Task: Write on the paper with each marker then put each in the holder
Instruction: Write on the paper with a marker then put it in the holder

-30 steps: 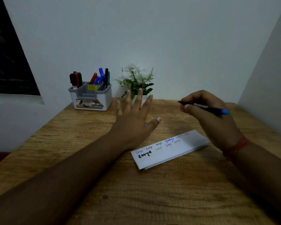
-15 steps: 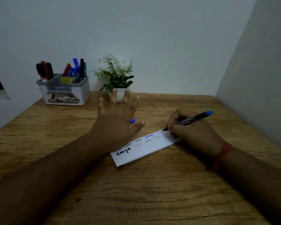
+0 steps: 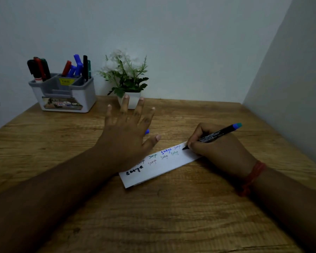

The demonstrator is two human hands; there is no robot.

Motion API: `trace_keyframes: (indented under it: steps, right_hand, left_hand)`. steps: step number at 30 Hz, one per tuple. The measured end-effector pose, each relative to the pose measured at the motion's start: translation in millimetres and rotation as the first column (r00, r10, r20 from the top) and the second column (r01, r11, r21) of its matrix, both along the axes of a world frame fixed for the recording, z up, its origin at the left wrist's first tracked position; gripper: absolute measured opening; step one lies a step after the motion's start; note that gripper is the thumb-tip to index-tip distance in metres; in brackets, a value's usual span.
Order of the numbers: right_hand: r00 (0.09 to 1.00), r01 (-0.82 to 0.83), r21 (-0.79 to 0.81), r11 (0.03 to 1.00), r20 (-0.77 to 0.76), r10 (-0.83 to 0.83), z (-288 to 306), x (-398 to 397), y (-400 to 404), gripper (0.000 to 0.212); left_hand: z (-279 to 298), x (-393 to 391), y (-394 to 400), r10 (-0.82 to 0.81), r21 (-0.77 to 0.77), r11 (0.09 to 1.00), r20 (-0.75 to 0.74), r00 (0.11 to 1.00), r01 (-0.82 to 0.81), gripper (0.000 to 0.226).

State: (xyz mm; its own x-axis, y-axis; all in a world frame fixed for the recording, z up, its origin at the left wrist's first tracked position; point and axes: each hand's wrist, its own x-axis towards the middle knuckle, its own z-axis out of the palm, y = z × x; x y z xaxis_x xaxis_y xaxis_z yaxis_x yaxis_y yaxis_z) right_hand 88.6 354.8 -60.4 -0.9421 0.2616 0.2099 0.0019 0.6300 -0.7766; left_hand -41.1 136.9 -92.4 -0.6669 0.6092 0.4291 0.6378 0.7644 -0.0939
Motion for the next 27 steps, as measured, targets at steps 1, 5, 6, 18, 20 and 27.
trace_keyframes:
  steps: [1,5,6,18,20,27]
  right_hand:
    - [1.0,0.002,-0.001,1.0,0.004,-0.002,-0.2,-0.3,-0.2,0.006]
    - [1.0,-0.005,-0.008,1.0,0.011,0.006,0.1,0.1,-1.0,0.006]
    - [1.0,-0.007,-0.006,1.0,0.011,0.007,0.3,0.6,-0.7,0.007]
    - [0.999,0.022,-0.015,1.0,0.024,-0.021,1.7,-1.3,0.5,0.005]
    - [0.999,0.024,-0.008,1.0,0.029,-0.024,1.2,-1.6,1.1,0.006]
    - [0.999,0.038,0.006,0.999,-0.013,-0.038,-1.7,-3.7,3.1,0.008]
  left_hand:
    - [0.3,0.2,0.0,-0.001,0.0,1.0,0.001,1.0,0.001,0.08]
    - [0.3,0.5,-0.3,-0.003,0.002,1.0,0.009,1.0,0.003,0.079]
    - [0.3,0.6,-0.4,-0.002,0.0,1.0,0.013,1.0,0.002,0.08]
    - [0.3,0.5,-0.3,0.005,-0.02,1.0,0.009,1.0,-0.005,0.079]
    - [0.7,0.4,0.0,0.006,-0.023,1.0,0.008,1.0,-0.006,0.079]
    - [0.1,0.3,-0.4,0.01,-0.025,1.0,-0.001,1.0,-0.01,0.078]
